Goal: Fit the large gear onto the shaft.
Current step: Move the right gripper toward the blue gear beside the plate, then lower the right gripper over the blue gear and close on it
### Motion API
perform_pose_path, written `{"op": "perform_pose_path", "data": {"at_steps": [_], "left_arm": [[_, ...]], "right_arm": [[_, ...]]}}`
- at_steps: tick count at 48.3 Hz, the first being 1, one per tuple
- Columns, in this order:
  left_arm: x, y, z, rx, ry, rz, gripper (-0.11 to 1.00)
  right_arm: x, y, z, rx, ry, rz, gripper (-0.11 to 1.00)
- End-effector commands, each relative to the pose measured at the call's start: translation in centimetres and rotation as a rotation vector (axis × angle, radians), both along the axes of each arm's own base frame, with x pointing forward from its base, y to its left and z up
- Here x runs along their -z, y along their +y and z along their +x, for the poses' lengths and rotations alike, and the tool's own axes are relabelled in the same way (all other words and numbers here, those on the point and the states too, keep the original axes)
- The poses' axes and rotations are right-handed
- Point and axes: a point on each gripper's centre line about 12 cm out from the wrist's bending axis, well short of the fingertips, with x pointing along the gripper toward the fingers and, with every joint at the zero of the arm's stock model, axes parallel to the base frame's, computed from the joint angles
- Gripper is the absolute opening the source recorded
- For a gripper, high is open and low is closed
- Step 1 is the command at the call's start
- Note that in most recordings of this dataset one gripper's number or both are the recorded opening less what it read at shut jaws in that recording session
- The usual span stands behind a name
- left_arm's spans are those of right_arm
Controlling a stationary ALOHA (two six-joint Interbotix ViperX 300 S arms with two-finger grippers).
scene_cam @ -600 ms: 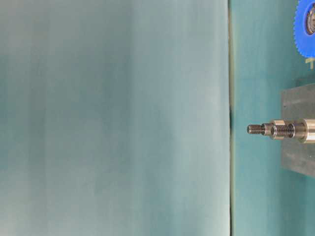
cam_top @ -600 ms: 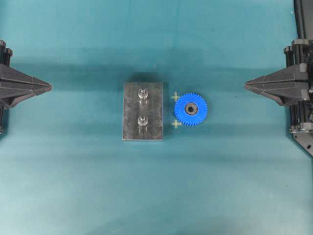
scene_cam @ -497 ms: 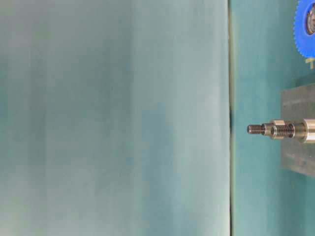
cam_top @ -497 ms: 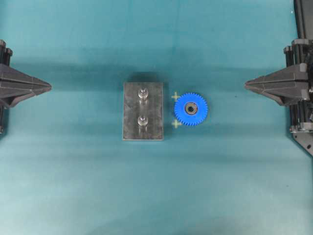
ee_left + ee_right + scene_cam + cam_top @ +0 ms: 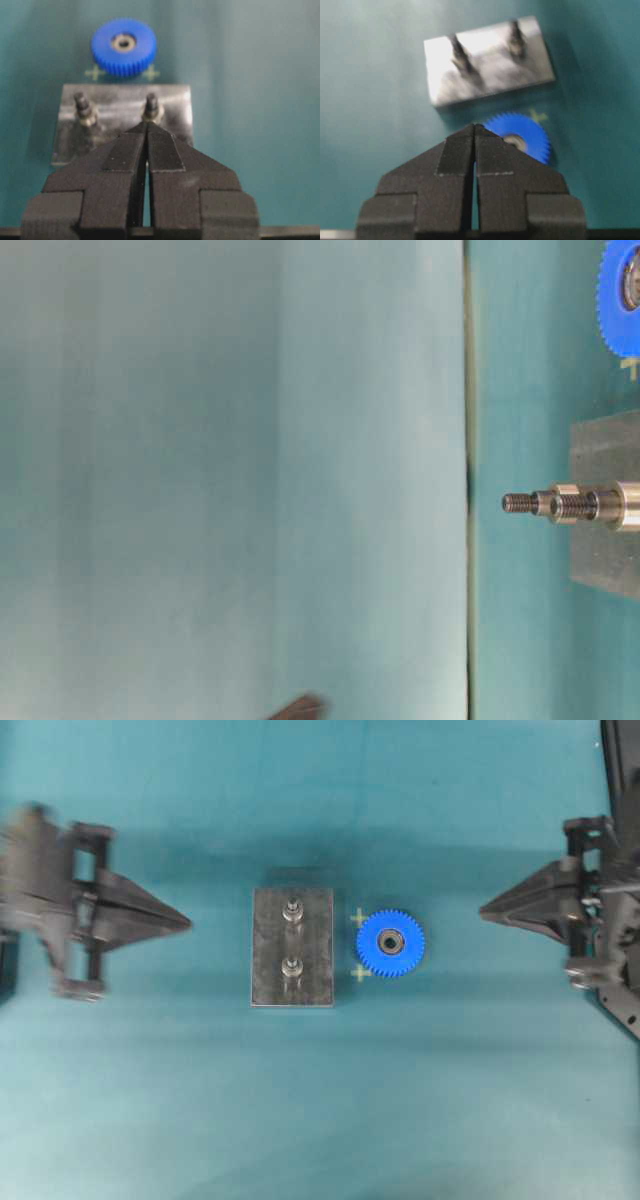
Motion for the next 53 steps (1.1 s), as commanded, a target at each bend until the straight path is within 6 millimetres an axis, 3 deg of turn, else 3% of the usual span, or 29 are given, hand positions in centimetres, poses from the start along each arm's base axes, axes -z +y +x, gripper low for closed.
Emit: {"op": "perform_pose_path", "data": {"at_steps": [1,15,27,32,43,46,53], "left_arm": [[-0.6,0.1,0.9,0.008,0.014,0.021,0.00],[0.4,0.1,2.1,0.023,0.121,0.049,0.00],[0.6,0.1,2.3,0.024,0.132,0.049,0.00],[0.6,0.1,2.3,0.023,0.134,0.047,0.00],[0.7,0.1,2.3,0.024,0.137,0.049,0.00],[0.7,0.1,2.3,0.024,0.137,0.049,0.00],[0.8,0.1,2.4,0.024,0.140,0.049,0.00]], "right_arm": [[-0.2,-0.8,1.8,0.016,0.073,-0.006,0.01],[3.4,-3.1,6.6,0.041,0.365,0.015,0.01],[6.2,-4.1,9.8,-0.004,0.505,0.000,0.05],[7.3,-4.2,10.6,-0.016,0.569,0.010,0.27],[10.0,-4.3,11.7,-0.034,0.694,0.035,0.91],[10.7,-4.4,12.0,-0.036,0.719,0.040,0.97],[11.6,-4.5,12.5,-0.037,0.735,0.042,0.94]]}}
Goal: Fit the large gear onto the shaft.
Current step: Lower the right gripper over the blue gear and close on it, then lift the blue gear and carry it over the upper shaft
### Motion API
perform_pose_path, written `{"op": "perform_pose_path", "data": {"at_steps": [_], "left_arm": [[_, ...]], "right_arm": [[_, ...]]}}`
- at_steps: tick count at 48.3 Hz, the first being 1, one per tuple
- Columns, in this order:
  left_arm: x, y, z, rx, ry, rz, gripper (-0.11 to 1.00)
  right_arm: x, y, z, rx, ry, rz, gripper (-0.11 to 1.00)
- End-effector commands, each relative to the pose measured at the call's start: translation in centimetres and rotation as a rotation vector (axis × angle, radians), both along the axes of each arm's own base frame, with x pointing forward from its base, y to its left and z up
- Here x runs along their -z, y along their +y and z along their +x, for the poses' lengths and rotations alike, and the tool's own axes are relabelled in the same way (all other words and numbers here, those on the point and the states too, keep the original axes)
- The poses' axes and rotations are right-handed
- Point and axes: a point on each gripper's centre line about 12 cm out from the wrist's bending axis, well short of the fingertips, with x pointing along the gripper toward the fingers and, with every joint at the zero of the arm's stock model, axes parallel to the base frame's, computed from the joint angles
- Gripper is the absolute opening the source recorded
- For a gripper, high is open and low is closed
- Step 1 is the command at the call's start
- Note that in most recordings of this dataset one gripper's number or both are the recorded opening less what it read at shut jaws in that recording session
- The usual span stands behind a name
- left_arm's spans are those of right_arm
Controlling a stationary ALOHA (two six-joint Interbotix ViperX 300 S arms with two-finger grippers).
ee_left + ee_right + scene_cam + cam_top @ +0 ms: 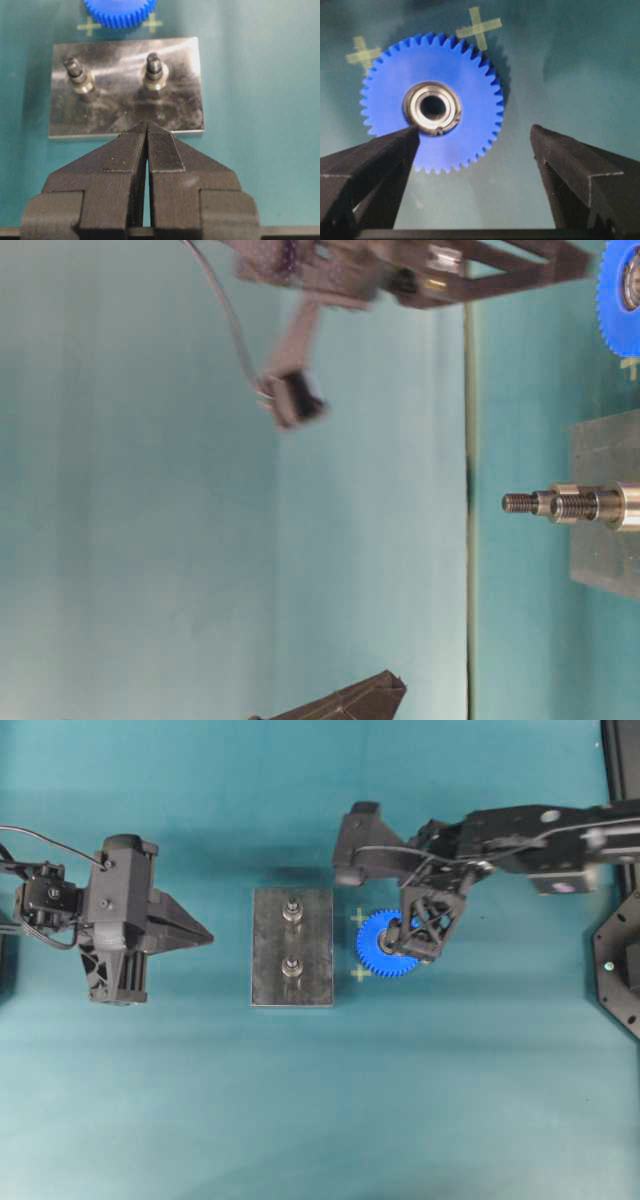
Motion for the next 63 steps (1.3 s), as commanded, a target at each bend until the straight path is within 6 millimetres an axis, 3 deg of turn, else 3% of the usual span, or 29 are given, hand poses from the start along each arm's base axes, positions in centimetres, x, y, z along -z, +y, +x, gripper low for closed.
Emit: {"op": "perform_pose_path", "data": {"at_steps": [1,31,41,45,52,57,63], "left_arm": [[-1.1,0.0,0.5,0.002,-0.034,0.004,0.00],[-0.3,0.0,1.1,0.003,-0.011,0.003,0.00],[-0.1,0.0,1.1,0.001,-0.006,0.000,0.00],[0.0,0.0,1.2,0.001,-0.005,0.000,0.00],[0.0,0.0,1.2,0.001,-0.005,0.000,0.00],[-0.1,-0.1,1.1,0.002,-0.006,-0.001,0.00],[0.0,-0.1,1.2,0.003,-0.005,-0.002,0.00]], "right_arm": [[-0.5,-0.2,0.7,-0.009,-0.028,-0.010,0.94],[2.5,-0.3,1.0,0.001,0.012,-0.004,0.94],[2.7,-0.3,1.0,0.002,0.020,-0.004,0.91],[2.6,-0.3,0.9,-0.001,0.024,-0.002,0.85],[2.3,-0.1,1.0,-0.006,0.024,-0.001,0.48],[1.8,-0.1,1.2,-0.002,0.012,-0.003,0.48],[-0.2,-0.3,1.9,0.001,-0.026,-0.008,0.48]]}}
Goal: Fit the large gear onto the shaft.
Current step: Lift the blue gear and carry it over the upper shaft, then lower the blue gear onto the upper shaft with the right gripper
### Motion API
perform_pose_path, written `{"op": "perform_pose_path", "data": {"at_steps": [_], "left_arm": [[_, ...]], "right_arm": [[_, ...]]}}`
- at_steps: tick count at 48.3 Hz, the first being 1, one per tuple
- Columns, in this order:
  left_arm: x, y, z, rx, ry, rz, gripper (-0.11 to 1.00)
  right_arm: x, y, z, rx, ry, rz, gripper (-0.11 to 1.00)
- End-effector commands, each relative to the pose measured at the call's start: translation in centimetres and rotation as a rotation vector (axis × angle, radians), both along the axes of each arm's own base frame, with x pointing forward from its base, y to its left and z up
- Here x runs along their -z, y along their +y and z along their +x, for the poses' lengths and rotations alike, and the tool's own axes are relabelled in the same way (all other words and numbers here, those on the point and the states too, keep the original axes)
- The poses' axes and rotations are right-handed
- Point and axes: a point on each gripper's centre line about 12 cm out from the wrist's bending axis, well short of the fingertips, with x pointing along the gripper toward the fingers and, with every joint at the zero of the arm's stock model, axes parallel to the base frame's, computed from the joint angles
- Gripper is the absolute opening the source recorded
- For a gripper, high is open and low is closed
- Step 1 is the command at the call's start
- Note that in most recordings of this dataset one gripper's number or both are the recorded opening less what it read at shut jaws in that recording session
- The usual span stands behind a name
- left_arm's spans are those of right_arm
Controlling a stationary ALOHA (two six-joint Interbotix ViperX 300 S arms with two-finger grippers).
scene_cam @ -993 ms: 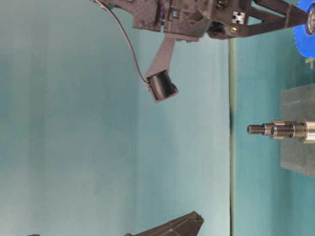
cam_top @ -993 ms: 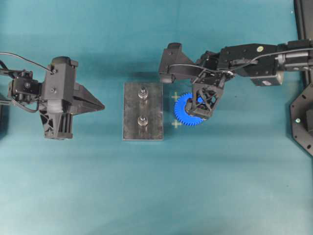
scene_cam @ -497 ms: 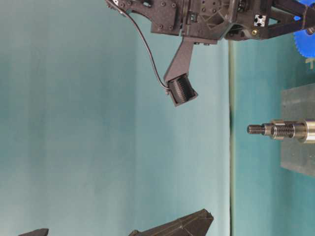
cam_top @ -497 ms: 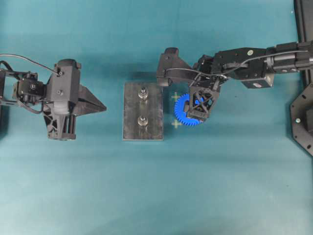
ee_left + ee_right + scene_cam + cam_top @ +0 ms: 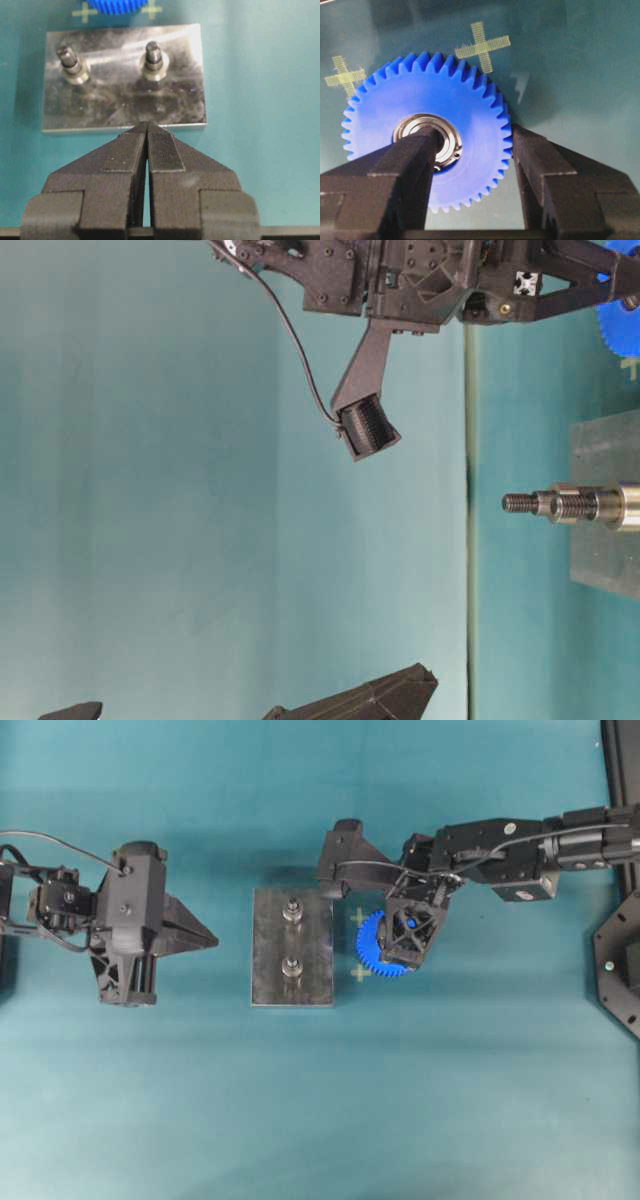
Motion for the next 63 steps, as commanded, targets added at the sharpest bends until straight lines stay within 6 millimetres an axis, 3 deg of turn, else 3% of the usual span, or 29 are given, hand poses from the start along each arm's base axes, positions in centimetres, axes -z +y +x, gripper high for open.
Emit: {"op": "perform_pose_path", "data": {"at_steps": [1,13,20,41,63], "left_arm": [[-1.3,-0.1,0.5,0.005,-0.043,0.000,0.00],[-1.2,-0.5,0.5,0.015,-0.041,0.000,0.00],[-1.2,-0.7,0.5,0.021,-0.041,0.000,0.00],[-1.2,-1.5,0.4,0.047,-0.041,-0.003,0.00],[-1.1,-1.7,0.3,0.050,-0.038,-0.006,0.00]], "right_arm": [[-3.1,-0.4,1.0,0.009,-0.075,-0.013,0.48],[-8.9,-1.0,4.1,0.007,-0.128,-0.016,0.48],[-10.8,-1.5,6.3,0.002,-0.138,-0.014,0.48],[-11.1,-2.7,11.8,-0.015,-0.138,-0.015,0.48],[-10.3,-3.2,11.9,-0.022,-0.086,-0.035,0.48]]}}
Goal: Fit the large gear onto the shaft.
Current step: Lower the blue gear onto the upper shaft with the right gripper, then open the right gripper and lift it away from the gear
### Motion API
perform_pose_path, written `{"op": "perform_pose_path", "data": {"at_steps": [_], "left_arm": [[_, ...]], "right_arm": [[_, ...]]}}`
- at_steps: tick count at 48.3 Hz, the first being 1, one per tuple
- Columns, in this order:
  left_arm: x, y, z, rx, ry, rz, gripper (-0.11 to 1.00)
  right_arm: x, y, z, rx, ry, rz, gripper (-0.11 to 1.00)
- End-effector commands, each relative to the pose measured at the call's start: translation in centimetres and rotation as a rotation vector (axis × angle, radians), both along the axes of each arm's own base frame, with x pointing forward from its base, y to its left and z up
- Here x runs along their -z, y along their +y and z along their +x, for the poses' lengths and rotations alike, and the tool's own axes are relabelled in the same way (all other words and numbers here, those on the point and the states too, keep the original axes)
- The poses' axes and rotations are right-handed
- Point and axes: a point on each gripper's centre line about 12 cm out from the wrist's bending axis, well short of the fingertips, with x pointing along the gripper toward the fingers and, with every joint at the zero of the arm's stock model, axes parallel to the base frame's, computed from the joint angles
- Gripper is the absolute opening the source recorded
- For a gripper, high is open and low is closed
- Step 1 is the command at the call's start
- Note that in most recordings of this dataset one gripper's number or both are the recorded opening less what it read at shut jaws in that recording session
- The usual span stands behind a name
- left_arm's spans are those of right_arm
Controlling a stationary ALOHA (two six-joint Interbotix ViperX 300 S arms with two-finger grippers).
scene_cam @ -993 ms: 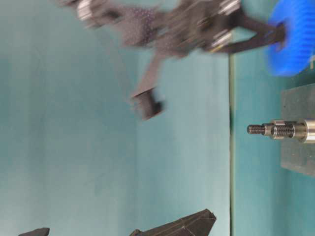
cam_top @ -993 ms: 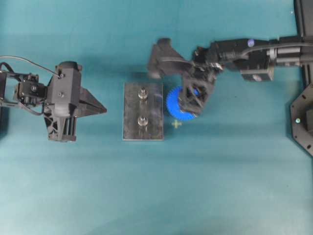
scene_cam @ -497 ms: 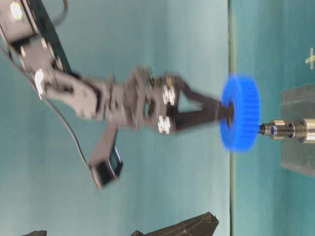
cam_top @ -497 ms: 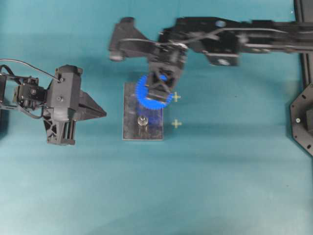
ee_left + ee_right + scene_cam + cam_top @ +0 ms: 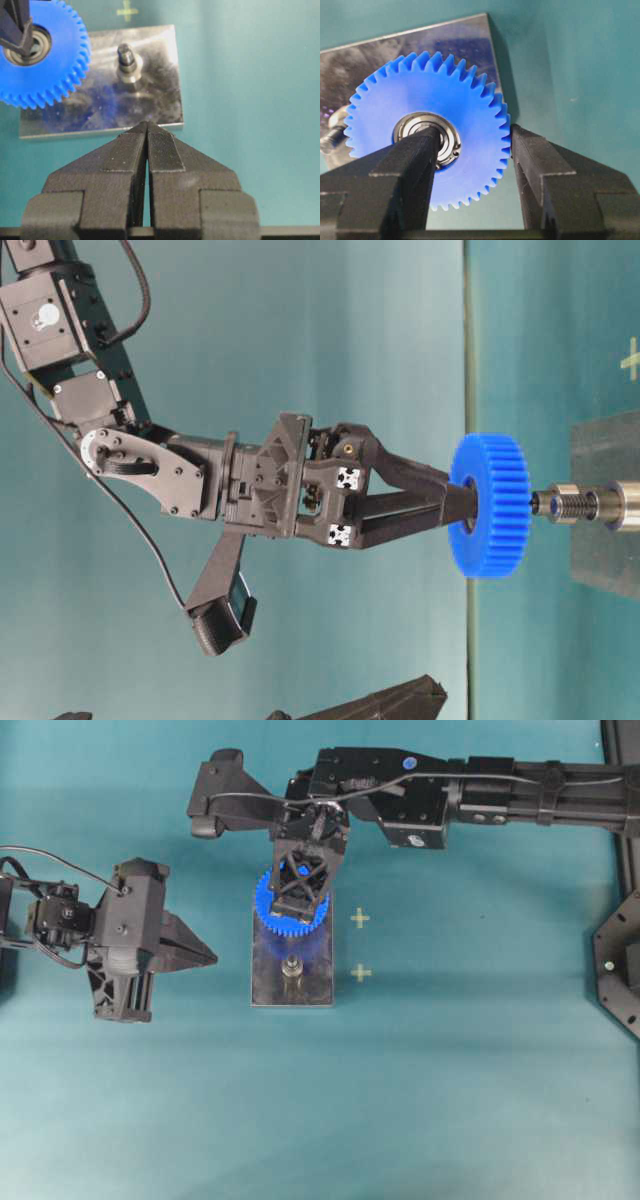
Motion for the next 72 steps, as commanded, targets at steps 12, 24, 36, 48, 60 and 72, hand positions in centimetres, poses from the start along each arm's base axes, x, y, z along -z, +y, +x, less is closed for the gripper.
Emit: {"op": "perform_pose_path", "data": {"at_steps": [12,24,36,48,60,72], "left_arm": [[-0.87,-0.20,0.34,0.006,-0.031,-0.001,0.00],[-0.82,-0.25,0.35,0.007,-0.029,-0.003,0.00],[-0.87,-0.25,0.34,0.007,-0.031,-0.003,0.00],[-0.77,-0.25,0.32,0.005,-0.027,-0.005,0.00],[-0.71,-0.49,0.28,-0.010,-0.024,-0.034,0.00],[-0.82,-0.68,0.33,-0.005,-0.027,-0.036,0.00]], "right_arm": [[-1.50,-0.40,0.39,-0.002,-0.037,-0.023,0.48],[-1.43,-0.35,0.42,0.000,-0.037,-0.018,0.48],[-1.44,-0.25,0.48,0.002,-0.042,-0.009,0.48],[-1.29,-0.20,0.48,0.016,-0.037,-0.001,0.48],[-0.96,-0.15,0.54,0.032,-0.027,0.004,0.50],[-1.05,-0.28,0.55,0.052,-0.028,0.004,0.66]]}}
